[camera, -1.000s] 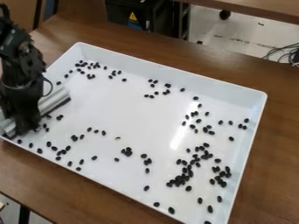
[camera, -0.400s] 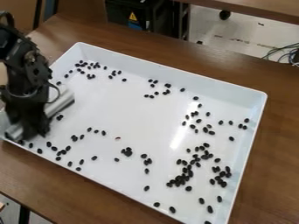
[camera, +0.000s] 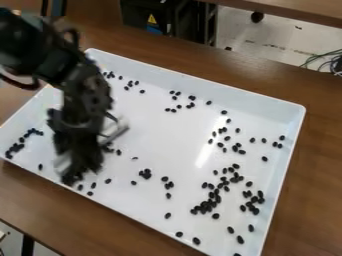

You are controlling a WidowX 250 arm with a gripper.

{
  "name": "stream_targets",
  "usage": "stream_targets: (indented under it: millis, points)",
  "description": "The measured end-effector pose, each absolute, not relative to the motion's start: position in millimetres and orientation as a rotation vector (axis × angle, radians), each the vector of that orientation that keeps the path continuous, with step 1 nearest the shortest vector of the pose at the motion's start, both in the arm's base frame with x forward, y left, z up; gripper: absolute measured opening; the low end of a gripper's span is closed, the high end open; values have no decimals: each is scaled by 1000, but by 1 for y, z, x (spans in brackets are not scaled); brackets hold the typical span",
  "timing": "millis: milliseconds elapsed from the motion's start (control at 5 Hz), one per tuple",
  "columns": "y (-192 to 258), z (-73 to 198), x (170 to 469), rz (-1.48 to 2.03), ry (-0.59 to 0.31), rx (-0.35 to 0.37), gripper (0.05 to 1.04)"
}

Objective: Sweep into pile

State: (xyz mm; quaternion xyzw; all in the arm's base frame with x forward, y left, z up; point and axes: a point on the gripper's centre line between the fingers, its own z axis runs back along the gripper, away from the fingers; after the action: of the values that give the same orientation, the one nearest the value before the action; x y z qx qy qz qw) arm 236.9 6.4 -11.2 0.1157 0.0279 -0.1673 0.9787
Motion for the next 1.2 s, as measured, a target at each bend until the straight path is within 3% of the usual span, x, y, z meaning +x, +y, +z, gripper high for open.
stream_targets:
  millis: [600, 1000, 1200]
  points:
    - [-121, -14, 234, -513, 2, 184, 358]
    - [-138, -3, 233, -530, -14, 167, 358]
    - [-115, 12, 236, -497, -24, 168, 358]
